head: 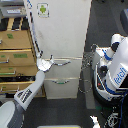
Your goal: Opening the fridge
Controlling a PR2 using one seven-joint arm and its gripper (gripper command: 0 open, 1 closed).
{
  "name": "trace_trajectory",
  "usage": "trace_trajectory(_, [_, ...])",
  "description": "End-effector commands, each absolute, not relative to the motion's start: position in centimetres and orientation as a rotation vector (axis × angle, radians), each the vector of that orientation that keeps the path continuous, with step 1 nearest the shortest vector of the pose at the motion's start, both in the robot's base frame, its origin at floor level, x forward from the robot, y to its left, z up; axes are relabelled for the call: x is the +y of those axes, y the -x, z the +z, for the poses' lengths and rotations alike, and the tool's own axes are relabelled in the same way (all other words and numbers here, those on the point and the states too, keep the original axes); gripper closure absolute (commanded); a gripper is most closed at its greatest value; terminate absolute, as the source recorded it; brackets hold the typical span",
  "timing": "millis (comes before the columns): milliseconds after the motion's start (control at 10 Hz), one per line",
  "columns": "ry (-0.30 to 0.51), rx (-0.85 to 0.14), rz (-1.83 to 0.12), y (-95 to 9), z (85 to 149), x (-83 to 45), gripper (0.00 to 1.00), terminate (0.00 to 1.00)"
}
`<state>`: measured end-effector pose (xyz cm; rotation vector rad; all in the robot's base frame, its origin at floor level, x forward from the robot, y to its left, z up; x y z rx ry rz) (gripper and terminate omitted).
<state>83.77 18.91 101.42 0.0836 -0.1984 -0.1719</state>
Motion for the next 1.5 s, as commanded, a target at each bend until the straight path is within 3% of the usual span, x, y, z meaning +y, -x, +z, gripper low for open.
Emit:
trace_trajectory(100, [-0.165, -0.19, -0.164, -86.3, 104.3, 24.4, 0.0, 0.0])
trace_trajectory(800, [-0.125, -0.209, -0.101, -91.1, 105.5, 28.9, 0.0, 0.0])
trace_trajectory(1200, [-0.018, -0.181, -0.139, -91.7, 105.4, 29.2, 0.0, 0.0])
trace_trajectory(1300, [0.008, -0.165, -0.164, -91.6, 105.0, 29.0, 1.0, 0.0])
trace_trajectory(1500, [0.024, -0.167, -0.171, -91.9, 104.5, 29.0, 1.0, 0.0])
